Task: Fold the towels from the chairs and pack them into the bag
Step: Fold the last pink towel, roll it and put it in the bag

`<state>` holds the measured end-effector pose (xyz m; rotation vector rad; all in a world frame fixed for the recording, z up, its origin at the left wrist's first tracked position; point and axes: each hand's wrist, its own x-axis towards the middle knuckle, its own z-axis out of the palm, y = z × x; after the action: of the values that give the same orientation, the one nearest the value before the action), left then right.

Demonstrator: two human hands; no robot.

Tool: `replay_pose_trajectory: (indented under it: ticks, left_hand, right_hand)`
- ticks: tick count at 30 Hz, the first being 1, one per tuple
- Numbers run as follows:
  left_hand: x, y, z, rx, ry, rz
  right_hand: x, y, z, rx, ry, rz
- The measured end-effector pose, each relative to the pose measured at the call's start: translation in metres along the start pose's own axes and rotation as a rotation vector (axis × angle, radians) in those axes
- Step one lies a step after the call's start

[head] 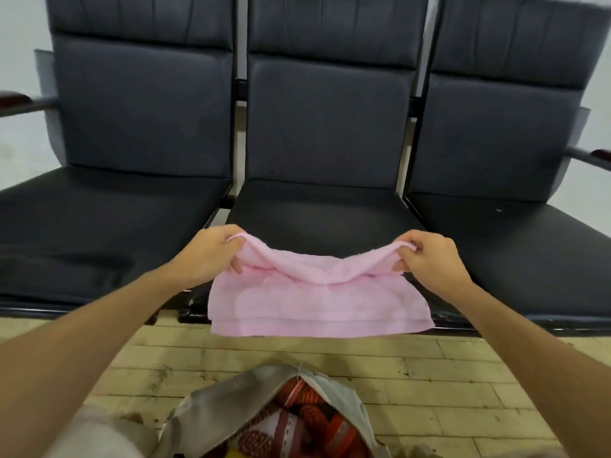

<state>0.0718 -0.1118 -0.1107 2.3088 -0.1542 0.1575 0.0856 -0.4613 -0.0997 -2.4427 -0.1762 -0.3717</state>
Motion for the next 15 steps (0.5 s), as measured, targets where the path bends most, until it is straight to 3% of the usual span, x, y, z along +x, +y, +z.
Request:
replay_pose_trajectory:
  ticks: [3,5,15]
  left_hand:
    - [-0.014,-0.010,0.000,0.234,-0.292,0.035]
    - [-0.018,-0.019,0.004,0.355,-0.382,0.082]
    - [0.009,-0.052,0.013,0.399,-0.262,0.134]
  right_hand:
    - [-0.015,0.010,-0.006,-0.215,-0.277,-0.006]
    - [-0.021,0.013,-0.001,-0.366,-0.431,-0.023]
    - [0.010,0.023,0.037,-0.398,-0.413,0.040]
